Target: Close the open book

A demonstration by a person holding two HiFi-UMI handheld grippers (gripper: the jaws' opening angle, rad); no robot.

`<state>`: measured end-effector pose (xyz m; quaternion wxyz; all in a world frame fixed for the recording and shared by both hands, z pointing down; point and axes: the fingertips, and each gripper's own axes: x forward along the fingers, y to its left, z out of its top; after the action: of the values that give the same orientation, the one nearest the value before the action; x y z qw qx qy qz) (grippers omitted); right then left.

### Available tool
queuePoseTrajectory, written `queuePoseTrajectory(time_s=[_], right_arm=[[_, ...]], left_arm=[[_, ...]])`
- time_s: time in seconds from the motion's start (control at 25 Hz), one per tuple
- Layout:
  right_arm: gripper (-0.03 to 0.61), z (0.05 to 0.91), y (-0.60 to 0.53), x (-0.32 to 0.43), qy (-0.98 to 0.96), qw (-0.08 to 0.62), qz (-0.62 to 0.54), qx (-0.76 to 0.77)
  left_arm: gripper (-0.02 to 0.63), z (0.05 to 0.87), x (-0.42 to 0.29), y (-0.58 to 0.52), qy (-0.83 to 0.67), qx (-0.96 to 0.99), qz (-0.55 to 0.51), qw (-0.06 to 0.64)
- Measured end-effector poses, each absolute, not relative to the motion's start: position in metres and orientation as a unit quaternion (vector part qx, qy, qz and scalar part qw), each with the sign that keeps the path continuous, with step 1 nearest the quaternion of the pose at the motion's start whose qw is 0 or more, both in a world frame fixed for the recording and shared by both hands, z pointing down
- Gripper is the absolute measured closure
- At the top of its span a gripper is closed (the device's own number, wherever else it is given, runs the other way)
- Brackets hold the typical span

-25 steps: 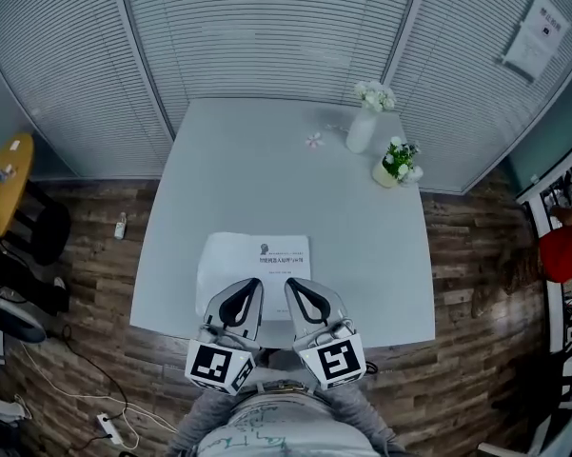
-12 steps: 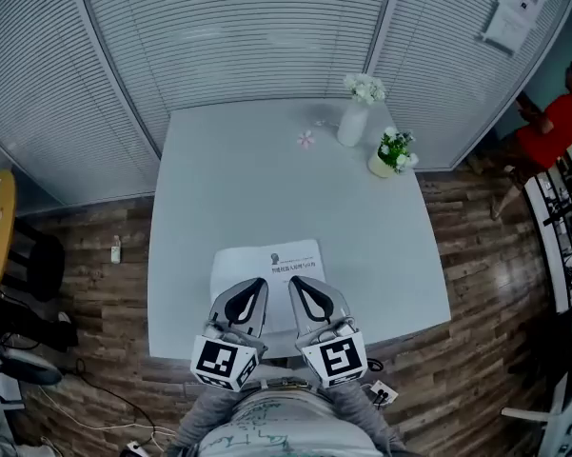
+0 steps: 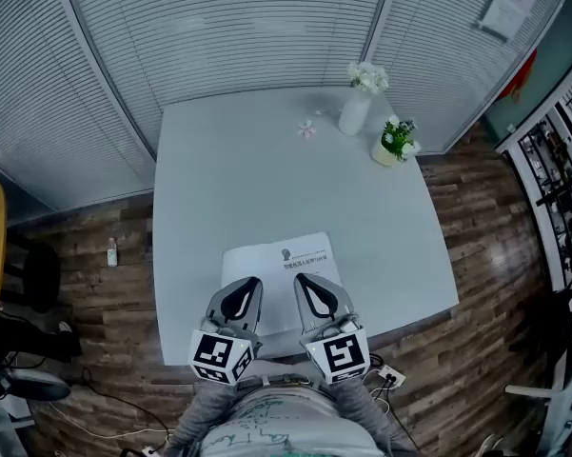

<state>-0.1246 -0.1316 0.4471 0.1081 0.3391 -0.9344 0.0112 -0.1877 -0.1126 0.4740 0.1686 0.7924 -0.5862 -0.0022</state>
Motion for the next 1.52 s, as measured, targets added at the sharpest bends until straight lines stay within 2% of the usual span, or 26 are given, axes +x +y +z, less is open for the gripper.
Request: queuePoseTrajectory(time_s=[0.4,0.76,1.52], right_arm=[[0.577,0.459,-0.133,-0.135,-0.918,0.125,0.014,0.377],[0.577,0.469,-0.127,-0.145,-0.905,0.143,0.024,0.400],[0.577,0.487,-0.129,-0.131,-0.880,0.167,0.047,0.442]], left_arm=[[0.552,0.536,-0.225,-0.103,-0.575,0.789,0.052,0.210],[0.466,0.609,-0.255,-0.085,-0.558,0.774,0.114,0.275],[0.434,0.733,-0.279,-0.055,-0.533,0.719,0.235,0.378]])
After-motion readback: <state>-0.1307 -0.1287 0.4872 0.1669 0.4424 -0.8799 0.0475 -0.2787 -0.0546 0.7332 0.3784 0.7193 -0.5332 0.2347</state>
